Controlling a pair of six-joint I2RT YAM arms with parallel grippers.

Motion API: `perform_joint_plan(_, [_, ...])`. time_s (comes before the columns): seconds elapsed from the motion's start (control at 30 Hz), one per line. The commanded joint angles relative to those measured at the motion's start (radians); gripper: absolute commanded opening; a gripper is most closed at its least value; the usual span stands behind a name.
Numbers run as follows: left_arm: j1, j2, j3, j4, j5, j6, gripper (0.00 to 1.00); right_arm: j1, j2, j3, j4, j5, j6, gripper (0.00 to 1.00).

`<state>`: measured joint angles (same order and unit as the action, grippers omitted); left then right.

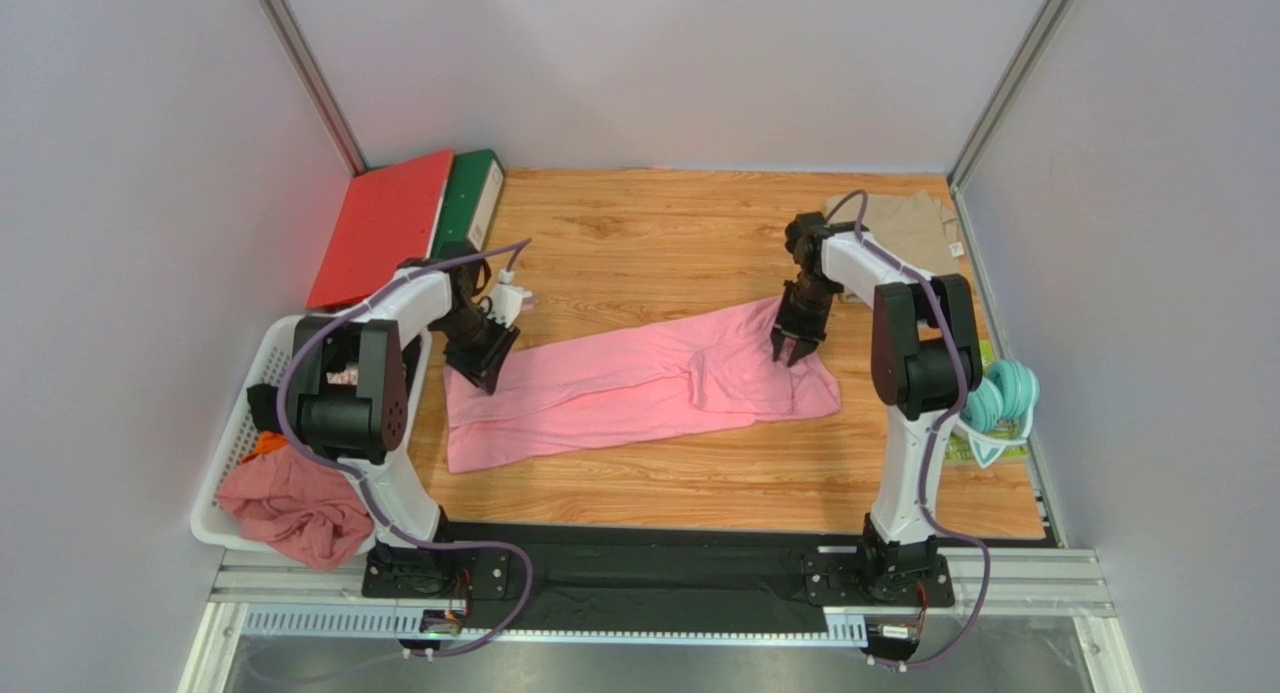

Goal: Fold and stack the t-shirts
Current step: Rotate the tshirt 90 degrees

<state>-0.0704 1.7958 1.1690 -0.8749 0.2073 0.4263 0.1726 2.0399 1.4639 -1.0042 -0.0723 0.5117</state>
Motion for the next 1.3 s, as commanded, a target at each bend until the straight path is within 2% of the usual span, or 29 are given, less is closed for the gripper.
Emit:
perform_joint_plan(0.0, [0.006,-0.114,-0.055,-0.058,0.023,0.057,0.41,-0.028,0.101,0.157,-0.017,0.002,-0.039,0.32])
perform_joint_plan(0.2, [0.006,-0.194,-0.158,-0.105,0.072,0.088,0.41,-0.031,0.25,0.427,-0.111,-0.032,-0.053,0.32])
perform_joint_plan(0.43, [-0.011,-0.234,-0.227,-0.153,0.098,0.123,0.41,-0.03,0.376,0.611,-0.142,-0.118,-0.044,0.32])
perform_joint_plan(0.63, [-0.075,-0.205,-0.203,-0.159,0.122,0.089,0.41,-0.03,0.486,0.789,-0.143,-0.213,-0.047,0.32])
perform_joint_plan(0.77, [-0.158,-0.181,-0.18,-0.167,0.164,0.058,0.41,-0.03,0.549,0.906,-0.119,-0.317,-0.05,0.32])
perform_joint_plan(0.9, [-0.227,-0.162,-0.172,-0.182,0.156,0.064,0.41,-0.031,0.571,0.941,-0.054,-0.362,-0.029,0.33])
perform_joint_plan(1.13, [-0.295,-0.124,-0.1,-0.318,0.216,0.157,0.41,-0.045,0.623,1.013,0.016,-0.491,-0.005,0.32])
perform_joint_plan(1.27, [-0.318,-0.139,0.001,-0.369,0.208,0.17,0.41,-0.045,0.525,0.974,0.062,-0.463,-0.035,0.34])
